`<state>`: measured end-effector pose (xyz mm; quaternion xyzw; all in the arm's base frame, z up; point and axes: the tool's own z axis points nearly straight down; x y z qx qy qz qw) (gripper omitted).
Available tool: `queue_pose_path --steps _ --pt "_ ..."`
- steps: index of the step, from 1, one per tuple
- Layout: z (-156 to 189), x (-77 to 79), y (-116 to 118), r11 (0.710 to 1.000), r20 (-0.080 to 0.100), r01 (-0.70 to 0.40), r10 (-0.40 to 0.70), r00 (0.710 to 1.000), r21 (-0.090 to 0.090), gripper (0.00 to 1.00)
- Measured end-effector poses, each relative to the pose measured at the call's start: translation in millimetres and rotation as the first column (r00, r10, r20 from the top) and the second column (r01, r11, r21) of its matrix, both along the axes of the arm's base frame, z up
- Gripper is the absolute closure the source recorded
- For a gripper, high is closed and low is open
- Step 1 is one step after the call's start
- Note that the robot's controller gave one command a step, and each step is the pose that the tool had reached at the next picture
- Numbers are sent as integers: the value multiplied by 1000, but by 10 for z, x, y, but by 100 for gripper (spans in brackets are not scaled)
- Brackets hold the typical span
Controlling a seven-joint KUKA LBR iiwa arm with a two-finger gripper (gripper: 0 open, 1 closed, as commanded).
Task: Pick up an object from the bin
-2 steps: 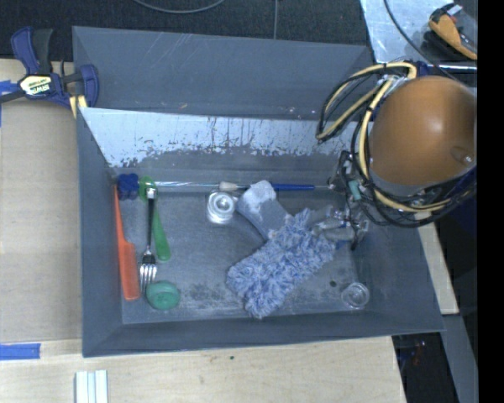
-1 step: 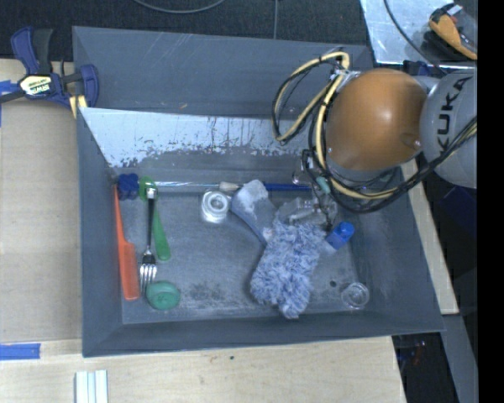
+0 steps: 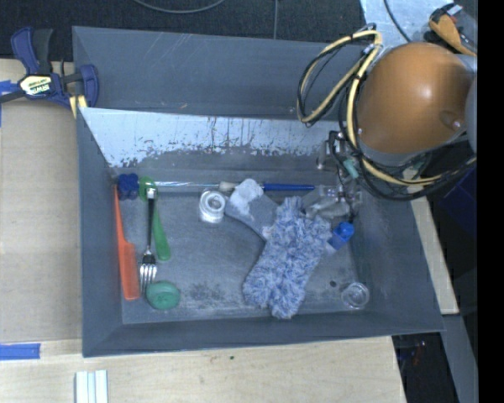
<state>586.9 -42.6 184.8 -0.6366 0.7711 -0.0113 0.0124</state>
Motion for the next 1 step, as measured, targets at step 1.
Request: queue_pose_path --steps 1 --pt "531 30 5 1000 8 -5 5 1000 -1 100"
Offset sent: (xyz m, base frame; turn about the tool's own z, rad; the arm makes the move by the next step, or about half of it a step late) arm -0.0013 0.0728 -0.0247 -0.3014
